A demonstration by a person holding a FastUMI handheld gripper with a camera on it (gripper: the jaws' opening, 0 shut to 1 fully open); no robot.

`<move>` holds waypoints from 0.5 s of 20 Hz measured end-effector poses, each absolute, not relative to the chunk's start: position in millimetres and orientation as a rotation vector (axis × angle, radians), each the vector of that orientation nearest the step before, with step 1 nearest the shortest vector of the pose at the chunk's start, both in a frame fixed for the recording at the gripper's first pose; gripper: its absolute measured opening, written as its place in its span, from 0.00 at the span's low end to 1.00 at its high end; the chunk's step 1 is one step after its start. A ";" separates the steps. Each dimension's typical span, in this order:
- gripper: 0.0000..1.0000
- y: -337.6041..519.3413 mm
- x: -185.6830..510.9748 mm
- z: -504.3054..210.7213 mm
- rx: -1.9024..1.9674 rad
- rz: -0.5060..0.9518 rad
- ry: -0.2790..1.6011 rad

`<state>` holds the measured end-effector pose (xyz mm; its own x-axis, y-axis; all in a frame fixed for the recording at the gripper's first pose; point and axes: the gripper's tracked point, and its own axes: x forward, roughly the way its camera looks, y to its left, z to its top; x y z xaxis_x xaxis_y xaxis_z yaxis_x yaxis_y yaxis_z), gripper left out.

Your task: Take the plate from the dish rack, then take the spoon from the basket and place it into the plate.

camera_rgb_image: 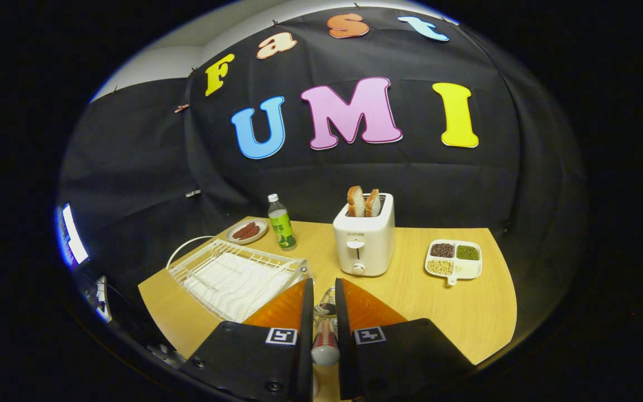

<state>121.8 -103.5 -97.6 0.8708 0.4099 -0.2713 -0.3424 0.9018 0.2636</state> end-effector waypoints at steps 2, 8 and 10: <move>0.22 -90.3 101.9 -94.8 0.187 0.444 0.330; 0.22 -31.3 47.5 -130.1 0.167 0.602 0.425; 0.22 -10.7 37.0 -147.6 0.141 0.662 0.466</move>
<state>37.0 -10.7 -147.6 0.6904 0.6208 -0.3713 -0.5587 0.7837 0.2715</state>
